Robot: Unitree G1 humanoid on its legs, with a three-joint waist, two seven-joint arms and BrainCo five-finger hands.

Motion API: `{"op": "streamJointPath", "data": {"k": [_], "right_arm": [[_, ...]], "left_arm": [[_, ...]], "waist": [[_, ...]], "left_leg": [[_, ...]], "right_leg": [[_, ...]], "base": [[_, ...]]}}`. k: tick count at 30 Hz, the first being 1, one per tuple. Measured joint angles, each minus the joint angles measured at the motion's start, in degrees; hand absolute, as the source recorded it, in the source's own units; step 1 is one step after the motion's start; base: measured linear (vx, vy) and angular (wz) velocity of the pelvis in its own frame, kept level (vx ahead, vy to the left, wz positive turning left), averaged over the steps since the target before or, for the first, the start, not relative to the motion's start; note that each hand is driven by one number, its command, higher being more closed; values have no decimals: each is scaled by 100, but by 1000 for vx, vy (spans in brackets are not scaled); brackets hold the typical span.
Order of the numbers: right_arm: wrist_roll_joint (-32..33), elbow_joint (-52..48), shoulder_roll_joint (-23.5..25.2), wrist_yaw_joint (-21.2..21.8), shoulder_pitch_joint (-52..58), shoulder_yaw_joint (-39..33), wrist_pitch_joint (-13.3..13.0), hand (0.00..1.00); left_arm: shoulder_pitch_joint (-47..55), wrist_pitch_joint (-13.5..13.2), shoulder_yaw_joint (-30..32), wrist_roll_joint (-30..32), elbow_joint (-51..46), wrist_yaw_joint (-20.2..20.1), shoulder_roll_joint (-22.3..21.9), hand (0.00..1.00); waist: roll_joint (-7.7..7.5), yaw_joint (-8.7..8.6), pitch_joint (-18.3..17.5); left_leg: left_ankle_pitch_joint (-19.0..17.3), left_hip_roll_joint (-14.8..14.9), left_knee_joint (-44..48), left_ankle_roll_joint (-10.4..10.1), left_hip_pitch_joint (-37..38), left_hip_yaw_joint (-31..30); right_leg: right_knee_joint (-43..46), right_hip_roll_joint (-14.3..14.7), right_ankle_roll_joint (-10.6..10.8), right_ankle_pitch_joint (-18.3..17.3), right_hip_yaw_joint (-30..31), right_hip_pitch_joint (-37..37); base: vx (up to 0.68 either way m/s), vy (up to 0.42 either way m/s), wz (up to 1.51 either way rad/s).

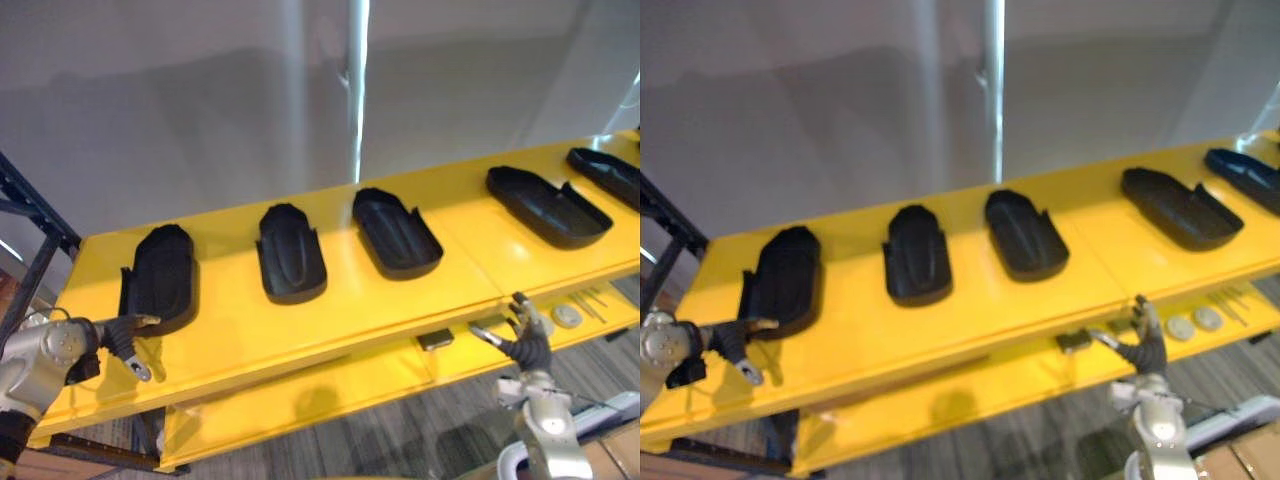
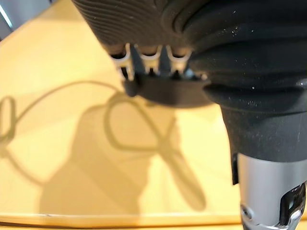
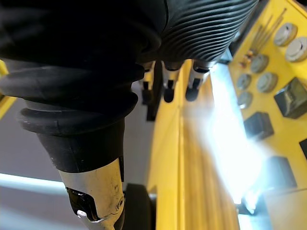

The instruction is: Walk over and take plastic housings, then place them on the shelf

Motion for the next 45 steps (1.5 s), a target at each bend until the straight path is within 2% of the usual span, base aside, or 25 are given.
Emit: {"op": "streamJointPath", "data": {"k": [6, 8, 10, 11, 14, 16, 17, 19, 20, 21, 23, 24, 26, 29, 31, 32, 34, 35, 37, 39, 41, 42, 43, 44, 45], "right_arm": [[0, 0, 0, 0, 0, 0, 0, 0], [0, 0, 0, -1, 0, 0, 0, 0], [0, 0, 0, -1, 0, 1, 0, 0], [0, 0, 0, -2, 1, 1, 0, 0], [-1, 0, 0, -14, 2, 1, -1, 0], [-7, 0, 0, -132, 5, -3, -12, 0], [-8, 0, 0, -159, 6, -3, -15, 0], [-10, 0, 2, -237, 17, -9, -22, 0], [-9, 0, 21, -251, 51, -13, -49, 0], [-9, 0, 29, -252, 60, -15, -52, 0], [-12, 3, 192, -259, 103, -149, -107, 0], [-13, 3, 251, -262, 114, -204, -144, 0], [-30, 6, 453, -344, 157, -327, -268, 0], [-48, 6, 754, -524, 271, -468, -280, 0], [-133, 7, 1029, -820, 340, -570, -269, 0], [-133, 9, 1080, -898, 356, -582, -260, 0], [-142, 125, 1274, -1251, 416, -826, -210, 0], [-143, 225, 1311, -1344, 435, -933, -195, 0], [121, 1023, 1328, -1637, 485, -1498, -1, 0], [779, 1704, 1329, -1654, 469, -1928, 211, 0], [1784, 2541, 1354, -1500, 483, -2334, 503, 0], [2101, 2830, 1382, -1397, 510, -2429, 643, 0], [2439, 3127, 1445, -1221, 511, -2534, 783, 0], [2638, 3381, 1530, -946, 499, -2540, 1010, 0], [2664, 3424, 1547, -883, 496, -2540, 1062, 0]], "left_arm": [[1, 70, 0, 76, 0, -4, 0, 0], [2, 140, -3, 124, 9, 153, 0, 0], [1, 246, -3, 121, 109, 494, -2, 0], [0, 249, -2, 121, 246, 824, -3, 0], [0, 223, 4, 105, 373, 1415, -14, 0], [-1, 53, 63, 17, 428, 2018, -32, 0], [-1, -9, 87, -88, 428, 2185, -38, 0], [-10, -130, 388, -584, 366, 2798, -238, 0], [-11, -311, 659, -925, 247, 3360, -416, 0], [-11, -347, 719, -991, 215, 3467, -447, 0], [-12, -790, 1170, -1685, -81, 4430, -623, 0], [-20, -906, 1344, -1786, -193, 4640, -704, 0], [-78, -1315, 1932, -1944, -540, 5453, -941, 0], [-123, -1718, 2691, -2308, -957, 6115, -1350, 0], [12, -2073, 3501, -2592, -1570, 6741, -1842, 0], [68, -2133, 3661, -2564, -1642, 6941, -1916, 0], [349, -2176, 4246, -2415, -1641, 7664, -2107, 0], [423, -2188, 4385, -2415, -1595, 7832, -2115, 0], [511, -2243, 4886, -2445, -1130, 8539, -2060, 0], [523, -2242, 5191, -2609, -666, 8853, -1963, 0], [676, -2211, 5801, -2960, -328, 9170, -1932, 0], [770, -2207, 5973, -3095, -198, 9243, -1932, 0], [937, -2193, 6127, -3158, 13, 9344, -1932, 0], [1129, -2135, 6196, -3164, 331, 9385, -1951, 0], [1156, -2129, 6196, -3167, 397, 9384, -1961, 0]], "waist": [[13, 0, -3], [12, 1, -3], [12, 0, -3], [12, -3, -3], [10, 0, -4], [9, 10, -5], [8, 12, -5], [8, 25, -5], [1, 45, -9], [-1, 48, -11], [-16, 71, -19], [-17, 79, -20], [-17, 109, -20], [-18, 125, -21], [-9, 188, -27], [-5, 200, -29], [33, 263, -59], [35, 284, -67], [-6, 349, -98], [-47, 415, -132], [-153, 484, -163], [-148, 500, -165], [-207, 515, -198], [-262, 567, -202], [-270, 573, -206]], "left_leg": [[0, 0, 0, 0, -3, -1], [1, 0, 0, 0, -4, -2], [1, 0, 0, 0, -4, -2], [1, 0, 0, 0, -3, -1], [1, -1, 1, -1, -2, -1], [1, -1, 1, -1, -2, -2], [1, -1, 1, -1, -1, -2], [1, -3, 1, -1, -1, -7], [1, -2, 1, -1, -3, -15], [1, -2, 1, -1, -3, -17], [2, -3, 2, -3, -3, -30], [2, -3, 2, -3, -3, -33], [6, -14, 3, 1, 3, -81], [19, -23, 3, -1, 5, -159], [33, -14, 2, 1, 6, -183], [37, -14, 2, 1, 7, -190], [45, -10, 0, 0, 6, -204], [45, -10, 0, 0, 5, -211], [44, -3, -2, -3, -12, -339], [37, -12, -2, -11, -7, -414], [23, -33, -2, -33, -24, -526], [23, -37, -2, -34, -51, -588], [31, -40, -1, -43, -89, -661], [42, -45, -1, -60, -94, -751], [42, -46, -1, -60, -98, -767]], "right_leg": [[0, -1, -1, -1, -1, -3], [0, 0, 0, 0, -2, -4], [0, 0, 0, 0, -1, -4], [0, 1, 0, 0, -1, -4], [0, 0, 1, 0, -1, -4], [0, -1, 2, 1, 0, -4], [0, 0, 1, 1, 0, -4], [0, -3, 1, 1, -3, -3], [0, -2, 3, 2, -11, -2], [0, -1, 4, 2, -13, -2], [0, 1, 23, 14, -21, -2], [0, -1, 23, 14, -23, 0], [1, 0, 30, 18, -47, 15], [-2, 4, 15, 7, -155, 79], [-2, 11, 3, -2, -189, 82], [-2, 12, 2, -2, -194, 85], [-1, 15, -21, -16, -207, 91], [-2, 14, -37, -27, -218, 96], [-52, 5, -32, -39, -382, 225], [-100, 3, -9, -77, -486, 299], [-130, 9, 14, -94, -620, 382], [-149, 12, 20, -101, -684, 404], [-184, 16, 20, -102, -793, 443], [-204, 23, 21, -108, -868, 494], [-204, 23, 22, -111, -889, 502]], "base": [[0, 0, 0], [0, 0, 0], [0, 0, 0], [0, 0, 0], [0, 0, 0], [0, 0, 0], [0, 0, 0], [0, 0, 0], [0, 0, 0], [0, 0, 0], [0, 0, 0], [0, 0, 0], [0, 0, 2], [-1, -2, 14], [2, 0, 9], [0, 2, 5], [0, 0, 0], [-13, 4, 6], [-16, -8, 26], [-8, -3, 27], [13, 3, 29], [30, -6, 36], [20, -12, 40], [19, -8, 31], [12, -7, 27]]}}
